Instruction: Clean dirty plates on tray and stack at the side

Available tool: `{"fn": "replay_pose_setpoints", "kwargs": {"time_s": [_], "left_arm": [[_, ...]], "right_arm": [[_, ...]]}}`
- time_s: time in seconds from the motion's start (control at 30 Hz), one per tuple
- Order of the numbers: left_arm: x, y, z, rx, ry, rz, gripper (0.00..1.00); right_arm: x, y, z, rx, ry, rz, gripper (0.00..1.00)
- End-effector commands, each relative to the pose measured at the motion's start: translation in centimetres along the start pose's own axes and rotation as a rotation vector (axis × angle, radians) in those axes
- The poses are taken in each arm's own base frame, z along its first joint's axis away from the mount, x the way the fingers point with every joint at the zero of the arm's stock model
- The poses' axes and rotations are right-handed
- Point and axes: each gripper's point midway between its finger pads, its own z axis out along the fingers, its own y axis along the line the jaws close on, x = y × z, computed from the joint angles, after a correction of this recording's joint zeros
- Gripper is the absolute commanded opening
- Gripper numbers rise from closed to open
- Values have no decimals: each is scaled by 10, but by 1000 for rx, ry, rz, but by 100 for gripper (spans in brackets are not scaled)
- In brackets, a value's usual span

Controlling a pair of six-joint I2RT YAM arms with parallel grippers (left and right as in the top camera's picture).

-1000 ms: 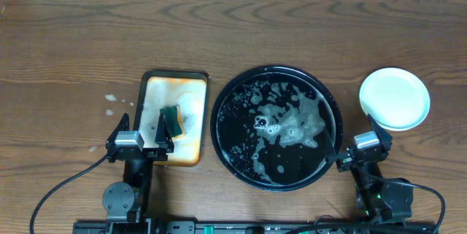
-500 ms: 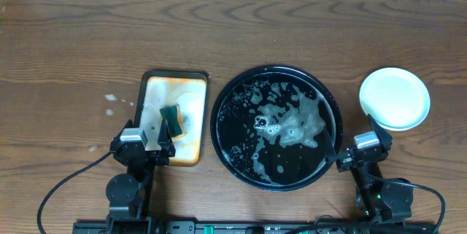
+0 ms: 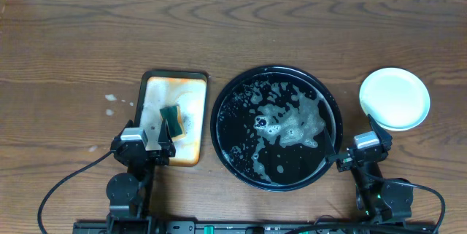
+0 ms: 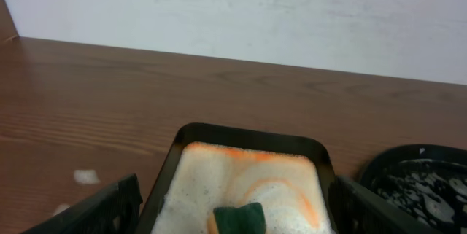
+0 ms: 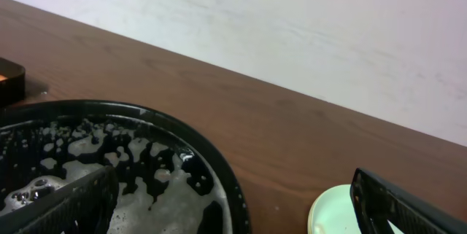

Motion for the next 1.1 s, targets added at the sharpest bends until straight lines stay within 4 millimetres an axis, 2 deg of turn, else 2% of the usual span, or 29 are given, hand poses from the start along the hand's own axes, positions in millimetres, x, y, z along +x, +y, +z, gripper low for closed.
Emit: {"fn": "replay_pose_setpoints", "kwargs": {"time_s": [0.0, 0.07, 0.33, 1.07], "left_arm": [[14, 2, 0, -9, 49, 5, 83], [7, 2, -2, -6, 18, 6, 83], [7, 8, -2, -32, 16, 2, 83], [6, 8, -2, -32, 16, 2, 83]], "right_arm": [[0, 1, 0, -4, -3, -11, 99], [0, 1, 0, -4, -3, -11, 99], [0, 1, 0, -4, -3, -11, 99], [0, 1, 0, -4, -4, -11, 99]]}}
